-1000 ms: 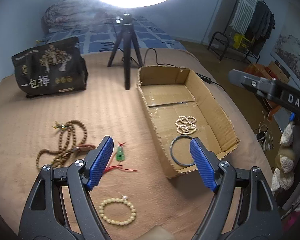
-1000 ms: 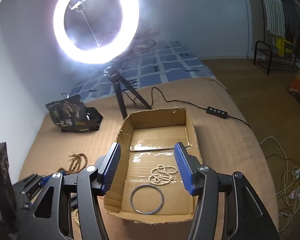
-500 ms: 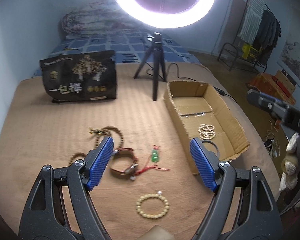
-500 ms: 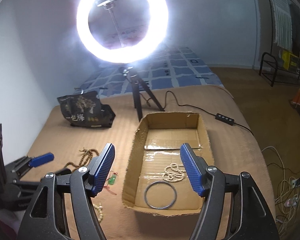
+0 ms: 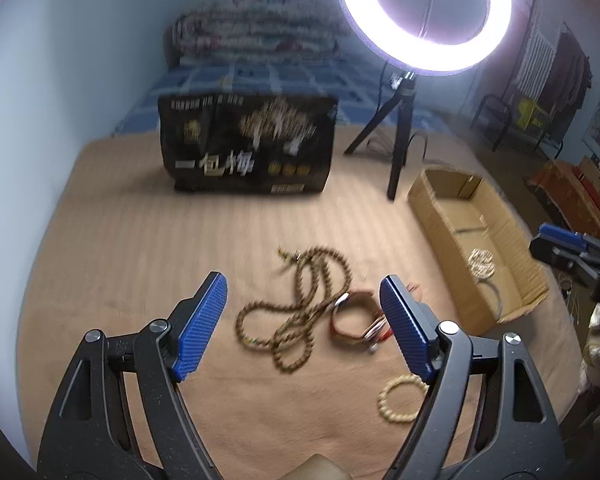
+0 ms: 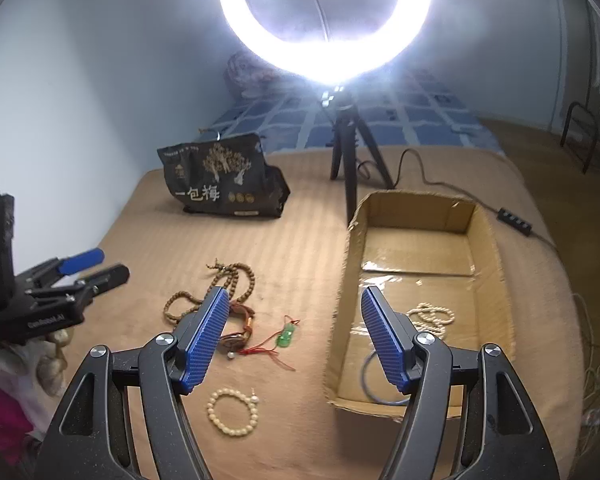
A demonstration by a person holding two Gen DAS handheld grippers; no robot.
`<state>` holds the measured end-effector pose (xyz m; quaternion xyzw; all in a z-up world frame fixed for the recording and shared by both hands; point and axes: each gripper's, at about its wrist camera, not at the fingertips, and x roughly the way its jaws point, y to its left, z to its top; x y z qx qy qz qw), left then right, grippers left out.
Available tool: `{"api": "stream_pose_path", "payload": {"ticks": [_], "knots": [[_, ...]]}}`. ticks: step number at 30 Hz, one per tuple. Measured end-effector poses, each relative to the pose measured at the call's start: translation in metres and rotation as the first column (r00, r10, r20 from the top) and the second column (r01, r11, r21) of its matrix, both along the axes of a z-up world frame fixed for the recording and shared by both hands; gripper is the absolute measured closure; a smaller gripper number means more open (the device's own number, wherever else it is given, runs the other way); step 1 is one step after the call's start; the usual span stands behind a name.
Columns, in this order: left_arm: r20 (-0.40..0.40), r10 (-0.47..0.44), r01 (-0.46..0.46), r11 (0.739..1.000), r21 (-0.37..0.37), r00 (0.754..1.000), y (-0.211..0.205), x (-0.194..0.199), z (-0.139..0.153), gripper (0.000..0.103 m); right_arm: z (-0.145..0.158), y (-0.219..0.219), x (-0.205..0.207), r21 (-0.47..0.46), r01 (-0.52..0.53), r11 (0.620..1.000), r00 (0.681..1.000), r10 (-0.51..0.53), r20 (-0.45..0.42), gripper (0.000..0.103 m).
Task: Organize jewelry
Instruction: 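Move the left tool to the brown bead strand while the right tool approaches the red watch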
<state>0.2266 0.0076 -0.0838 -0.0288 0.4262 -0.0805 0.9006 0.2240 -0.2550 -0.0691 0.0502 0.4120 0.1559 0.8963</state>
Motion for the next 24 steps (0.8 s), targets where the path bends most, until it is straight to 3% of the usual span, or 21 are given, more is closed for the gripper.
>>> {"api": "stream_pose_path", "payload": {"ticks": [6, 14, 16, 24], "knots": [[-0.041, -0.092, 0.094, 0.994, 0.057, 0.995, -0.004, 0.000, -0.026, 0.022, -0.018, 0.016, 0.015, 0.044, -0.024, 0.999, 0.998, 0.026, -0.055, 0.035], [-0.105, -0.174, 0.183, 0.979, 0.086, 0.979, -0.016, 0.004, -0.057, 0.022, -0.045, 0.045, 0.029, 0.025, -0.084, 0.996, 0.988, 0.087, -0.124, 0.035], [-0.122, -0.187, 0.198, 0.976, 0.088, 0.975, -0.018, 0.007, -0.063, 0.026, -0.053, 0.050, 0.031, 0.028, -0.107, 0.994, 0.984, 0.110, -0.142, 0.035], [-0.167, -0.212, 0.231, 0.968, 0.103, 0.963, -0.016, 0.018, -0.087, 0.032, -0.095, 0.061, 0.046, 0.046, -0.158, 0.986, 0.952, 0.165, -0.259, 0.068]]}}
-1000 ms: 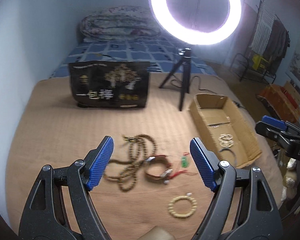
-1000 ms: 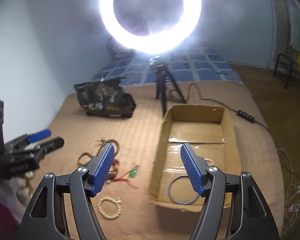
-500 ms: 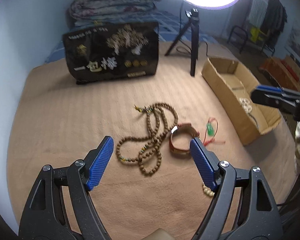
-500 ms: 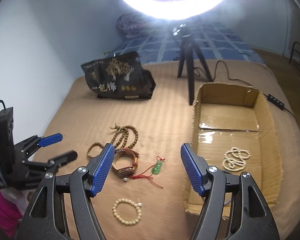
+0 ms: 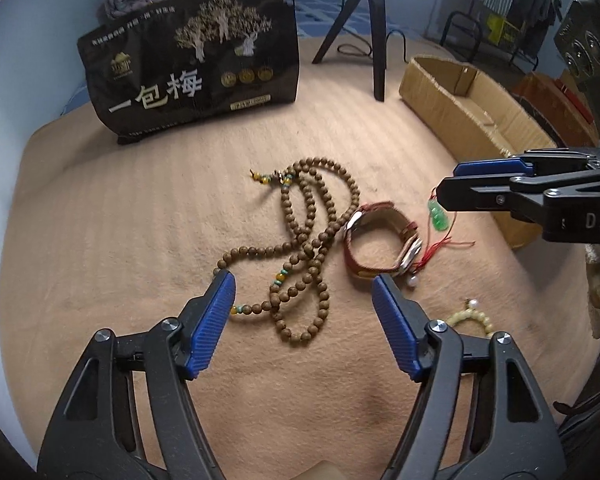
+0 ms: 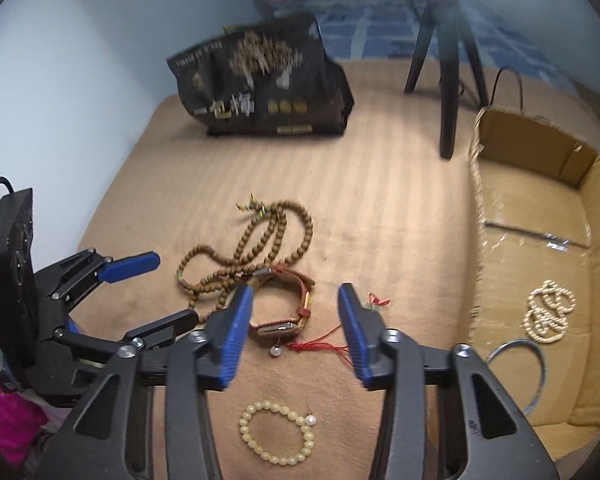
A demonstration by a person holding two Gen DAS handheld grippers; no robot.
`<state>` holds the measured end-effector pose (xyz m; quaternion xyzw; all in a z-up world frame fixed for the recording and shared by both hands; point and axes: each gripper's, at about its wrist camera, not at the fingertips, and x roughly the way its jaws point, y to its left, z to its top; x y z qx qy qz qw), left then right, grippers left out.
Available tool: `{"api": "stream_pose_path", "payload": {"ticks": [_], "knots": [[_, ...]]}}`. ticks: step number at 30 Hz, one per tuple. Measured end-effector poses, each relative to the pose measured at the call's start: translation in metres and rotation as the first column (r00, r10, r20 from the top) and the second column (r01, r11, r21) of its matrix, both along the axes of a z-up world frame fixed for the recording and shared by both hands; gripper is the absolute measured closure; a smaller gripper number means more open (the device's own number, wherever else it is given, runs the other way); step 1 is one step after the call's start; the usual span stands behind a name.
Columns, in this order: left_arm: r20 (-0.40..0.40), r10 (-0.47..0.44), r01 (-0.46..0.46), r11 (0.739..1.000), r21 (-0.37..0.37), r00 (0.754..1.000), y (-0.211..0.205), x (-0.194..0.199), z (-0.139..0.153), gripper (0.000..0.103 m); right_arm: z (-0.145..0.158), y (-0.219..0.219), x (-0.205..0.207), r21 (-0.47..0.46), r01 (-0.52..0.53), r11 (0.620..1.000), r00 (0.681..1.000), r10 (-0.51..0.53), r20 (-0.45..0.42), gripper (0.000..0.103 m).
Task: Organize jewelry
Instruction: 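Move the left tool to the brown bead strand while the right tool approaches the red watch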
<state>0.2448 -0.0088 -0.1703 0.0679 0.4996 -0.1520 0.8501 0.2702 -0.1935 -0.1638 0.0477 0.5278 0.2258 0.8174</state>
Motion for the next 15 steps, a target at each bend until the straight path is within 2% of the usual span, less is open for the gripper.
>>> {"api": "stream_pose_path", "payload": {"ticks": [3, 8, 11, 15], "knots": [[-0.009, -0.017, 0.017, 1.000, 0.023, 1.000, -0.001, 0.003, -0.009, 0.036, -0.010, 0.003, 0.004, -0.008, -0.015, 1.000, 1.000, 0.015, -0.027, 0.071], [-0.016, -0.031, 0.032, 0.999, 0.034, 0.999, -0.004, 0.011, -0.018, 0.036, -0.022, 0.012, 0.006, -0.021, -0.040, 0.999, 0.998, 0.039, -0.050, 0.072], [-0.018, -0.039, 0.040, 0.998, 0.046, 0.999, -0.006, 0.014, -0.024, 0.037, -0.029, 0.019, 0.008, -0.037, -0.054, 0.998, 0.997, 0.052, -0.059, 0.077], [-0.022, -0.056, 0.057, 0.996, 0.069, 0.998, -0.009, 0.017, -0.033, 0.037, -0.036, 0.022, 0.009, -0.052, -0.058, 0.997, 0.996, 0.055, -0.069, 0.078]]}}
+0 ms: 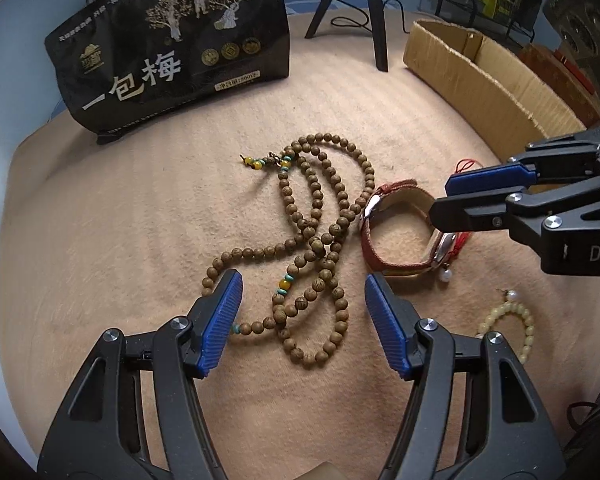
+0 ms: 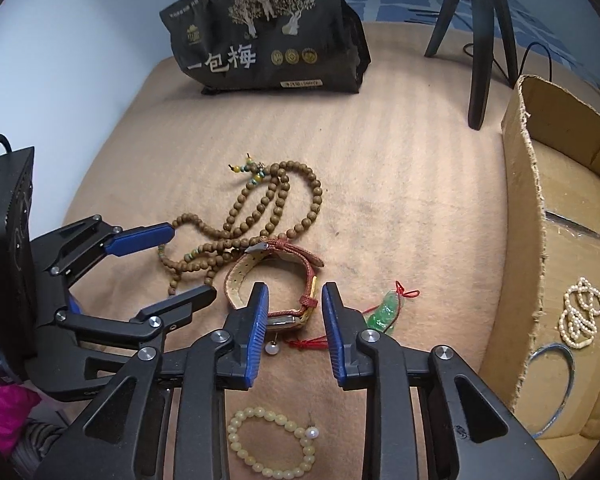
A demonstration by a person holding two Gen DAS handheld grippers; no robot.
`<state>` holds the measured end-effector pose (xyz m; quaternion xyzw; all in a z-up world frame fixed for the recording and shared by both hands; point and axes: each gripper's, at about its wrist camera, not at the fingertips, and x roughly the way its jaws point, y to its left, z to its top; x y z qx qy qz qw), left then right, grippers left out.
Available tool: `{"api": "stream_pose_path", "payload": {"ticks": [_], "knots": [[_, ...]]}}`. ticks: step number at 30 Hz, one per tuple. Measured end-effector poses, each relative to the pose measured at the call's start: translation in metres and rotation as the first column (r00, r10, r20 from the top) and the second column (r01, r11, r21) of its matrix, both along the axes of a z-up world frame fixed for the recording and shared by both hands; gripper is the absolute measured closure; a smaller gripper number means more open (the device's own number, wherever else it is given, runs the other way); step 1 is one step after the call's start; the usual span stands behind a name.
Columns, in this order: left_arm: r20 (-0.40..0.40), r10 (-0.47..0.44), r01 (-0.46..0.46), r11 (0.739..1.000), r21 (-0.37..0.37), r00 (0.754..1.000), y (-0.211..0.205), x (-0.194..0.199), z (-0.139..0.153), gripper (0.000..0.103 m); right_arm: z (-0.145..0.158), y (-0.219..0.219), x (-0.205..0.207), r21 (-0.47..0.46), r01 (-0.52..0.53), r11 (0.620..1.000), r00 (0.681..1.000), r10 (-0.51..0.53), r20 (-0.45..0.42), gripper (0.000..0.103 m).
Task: Organize jewelry
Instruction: 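Move the left tool to the brown bead strand while the right tool approaches the red watch, then grasp the brown bead strand with the left tool while the right tool grips the red watch strap, then lift and carry the bead strand and the watch over the cardboard box with both tools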
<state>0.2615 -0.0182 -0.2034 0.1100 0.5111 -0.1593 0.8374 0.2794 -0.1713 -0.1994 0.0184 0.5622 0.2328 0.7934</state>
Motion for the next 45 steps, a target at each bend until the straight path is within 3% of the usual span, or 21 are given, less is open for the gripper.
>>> {"api": "stream_pose_path", "payload": {"ticks": [8, 14, 22, 23, 30, 45], "knots": [[0.013, -0.001, 0.000, 1.000, 0.031, 1.000, -0.004, 0.013, -0.010, 0.038, -0.015, 0.004, 0.009, -0.026, -0.003, 1.000, 1.000, 0.002, -0.017, 0.083], [0.024, -0.001, 0.000, 0.999, 0.034, 1.000, -0.008, 0.021, -0.013, 0.048, -0.020, 0.006, 0.015, -0.024, 0.003, 1.000, 1.000, -0.004, -0.025, 0.084], [0.026, 0.053, -0.054, 0.998, 0.023, 0.998, -0.007, 0.030, -0.014, 0.089, -0.026, 0.016, 0.020, -0.054, 0.008, 0.999, 1.000, -0.008, -0.012, 0.096], [0.024, 0.066, -0.066, 0.998, 0.017, 0.998, -0.005, 0.031, -0.014, 0.091, -0.027, 0.016, 0.021, -0.050, 0.012, 0.999, 1.000, -0.012, -0.011, 0.096], [0.028, 0.150, -0.149, 0.988, -0.043, 0.988, 0.013, 0.031, -0.001, 0.092, -0.018, 0.010, 0.016, -0.038, 0.031, 0.999, 0.999, -0.029, 0.030, 0.096], [0.120, 0.257, -0.230, 0.952, -0.200, 0.959, 0.047, 0.005, 0.071, 0.092, 0.047, -0.020, -0.006, 0.042, 0.115, 0.993, 0.979, -0.120, 0.163, 0.096]]}}
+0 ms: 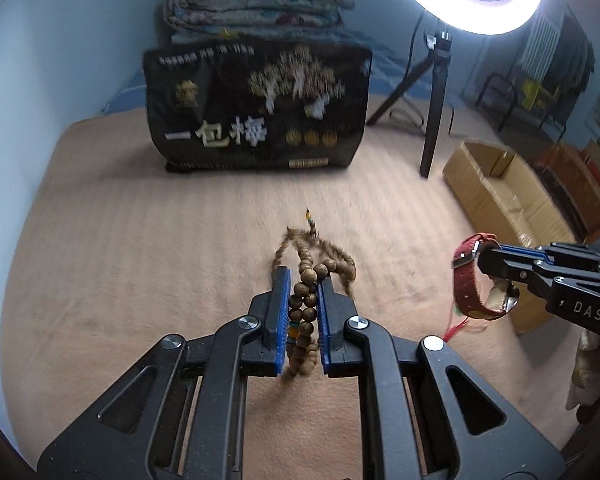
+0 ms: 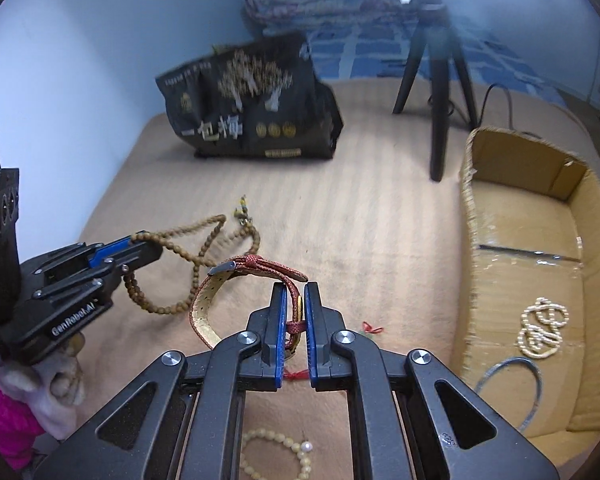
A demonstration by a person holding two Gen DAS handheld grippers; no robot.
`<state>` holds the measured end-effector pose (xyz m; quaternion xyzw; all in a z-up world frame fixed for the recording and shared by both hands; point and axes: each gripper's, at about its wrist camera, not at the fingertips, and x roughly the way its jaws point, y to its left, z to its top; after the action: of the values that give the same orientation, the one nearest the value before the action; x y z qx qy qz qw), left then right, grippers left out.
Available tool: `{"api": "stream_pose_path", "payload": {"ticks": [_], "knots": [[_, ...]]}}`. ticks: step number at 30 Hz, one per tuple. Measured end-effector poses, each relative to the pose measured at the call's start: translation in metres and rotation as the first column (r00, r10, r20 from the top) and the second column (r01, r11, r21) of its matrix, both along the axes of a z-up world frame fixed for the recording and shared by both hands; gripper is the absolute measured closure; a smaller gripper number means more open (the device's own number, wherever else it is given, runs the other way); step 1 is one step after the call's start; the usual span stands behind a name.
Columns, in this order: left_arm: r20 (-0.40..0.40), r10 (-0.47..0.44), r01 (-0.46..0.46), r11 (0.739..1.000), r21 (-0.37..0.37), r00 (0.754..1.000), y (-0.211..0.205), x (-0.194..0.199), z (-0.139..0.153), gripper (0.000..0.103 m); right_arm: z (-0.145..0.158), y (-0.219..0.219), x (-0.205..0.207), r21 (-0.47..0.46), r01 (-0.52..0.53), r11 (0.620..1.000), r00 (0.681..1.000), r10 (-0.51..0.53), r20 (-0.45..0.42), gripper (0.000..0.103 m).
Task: Organize jewelry
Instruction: 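Lift and carry the bead strand and the watch over the cardboard box with both tools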
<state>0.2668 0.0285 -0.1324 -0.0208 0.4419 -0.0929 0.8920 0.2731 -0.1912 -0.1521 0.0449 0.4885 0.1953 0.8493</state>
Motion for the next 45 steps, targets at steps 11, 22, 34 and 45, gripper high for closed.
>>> {"api": "stream_pose_path", "payload": {"ticks": [11, 22, 34, 45], "knots": [[0.077, 0.036, -0.030, 0.996, -0.081, 0.996, 0.007, -0.018, 0.048, 0.092, 0.057, -0.036, -0.026, 0.022, 0.075, 0.997, 0.992, -0.077, 0.095, 0.096], [0.163, -0.043, 0.059, 0.994, -0.093, 0.986, -0.038, -0.037, 0.099, 0.092, 0.076, -0.098, -0.055, -0.001, 0.168, 0.986, 0.978, -0.166, 0.125, 0.096], [0.247, -0.175, 0.205, 0.974, -0.097, 0.953, -0.124, -0.027, 0.145, 0.092, 0.066, -0.150, -0.060, -0.024, 0.233, 0.972, 0.968, -0.230, 0.101, 0.096], [0.247, -0.242, 0.272, 0.958, -0.092, 0.938, -0.194, 0.002, 0.145, 0.092, 0.049, -0.181, -0.056, -0.044, 0.268, 0.962, 0.961, -0.264, 0.076, 0.096]]}}
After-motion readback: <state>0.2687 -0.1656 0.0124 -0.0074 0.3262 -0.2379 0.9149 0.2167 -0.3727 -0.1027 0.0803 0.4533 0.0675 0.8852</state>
